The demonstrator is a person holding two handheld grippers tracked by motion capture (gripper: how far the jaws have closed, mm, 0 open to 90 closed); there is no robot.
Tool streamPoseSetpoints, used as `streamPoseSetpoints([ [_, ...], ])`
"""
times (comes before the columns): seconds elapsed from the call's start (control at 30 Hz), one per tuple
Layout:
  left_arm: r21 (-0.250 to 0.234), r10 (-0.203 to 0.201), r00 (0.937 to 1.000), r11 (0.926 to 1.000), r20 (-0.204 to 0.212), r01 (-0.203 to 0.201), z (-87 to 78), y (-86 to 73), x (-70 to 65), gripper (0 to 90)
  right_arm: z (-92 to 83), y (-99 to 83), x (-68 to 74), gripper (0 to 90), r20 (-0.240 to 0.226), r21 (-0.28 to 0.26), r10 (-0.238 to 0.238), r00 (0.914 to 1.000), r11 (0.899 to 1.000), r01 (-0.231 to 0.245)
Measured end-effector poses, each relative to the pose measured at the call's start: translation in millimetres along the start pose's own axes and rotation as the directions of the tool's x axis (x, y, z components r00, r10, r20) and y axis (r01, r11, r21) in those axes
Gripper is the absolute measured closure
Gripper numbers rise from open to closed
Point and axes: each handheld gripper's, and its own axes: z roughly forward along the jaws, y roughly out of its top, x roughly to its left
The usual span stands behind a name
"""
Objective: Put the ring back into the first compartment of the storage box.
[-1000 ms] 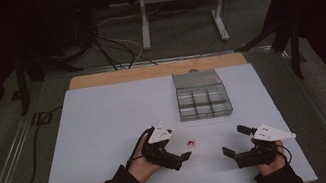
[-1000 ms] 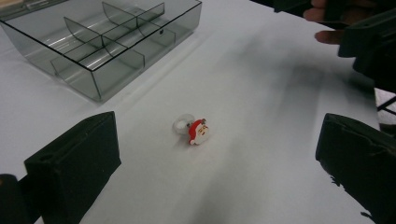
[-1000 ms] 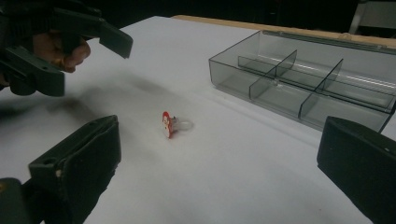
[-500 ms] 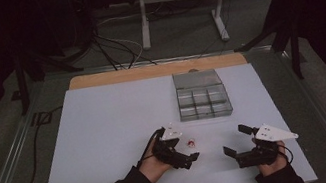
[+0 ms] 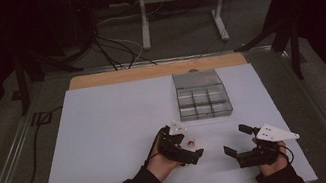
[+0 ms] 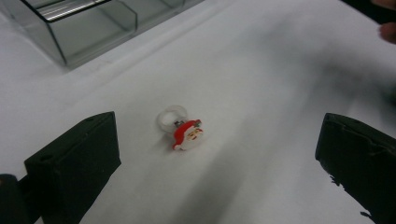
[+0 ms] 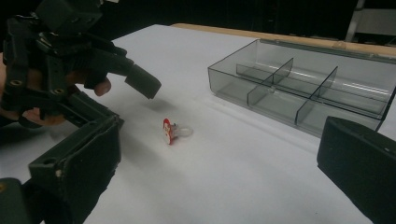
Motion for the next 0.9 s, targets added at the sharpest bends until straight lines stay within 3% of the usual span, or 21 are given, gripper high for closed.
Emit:
streamPoseSetpoints([
  [0.03,0.032,0.002,0.9998,0.9995,-0.022,-0.001,3.0,1.8,-1.8,0.5,-0.4,0.0,-0.5,0.0,0.001,-0.003,0.009,1.0000,1.000,-0.009],
  [0.3,0.108,-0.008,0.9960,0.9940,-0.089,0.018,12.3,3.3,-4.4,6.2,-0.7,0.0,0.1,0.0,0.000,-0.004,0.006,1.0000,1.000,-0.006],
  [0.47,0.103,-0.033,0.9904,0.9935,-0.134,0.047,15.2,4.6,-5.4,16.3,-0.8,0.1,0.0,0.0,-0.001,-0.004,0.007,1.0000,1.000,-0.007],
  [0.77,0.122,-0.064,0.9876,0.9891,-0.143,0.082,24.3,4.2,-5.2,29.1,-2.2,0.5,-0.3,0.0,-0.001,-0.010,0.007,1.0000,1.000,-0.007],
  [0.9,0.129,-0.051,0.9871,0.9891,-0.152,0.071,28.2,3.1,-7.1,35.8,-2.4,0.7,-0.1,0.0,0.000,-0.009,0.004,1.0000,1.000,-0.004],
])
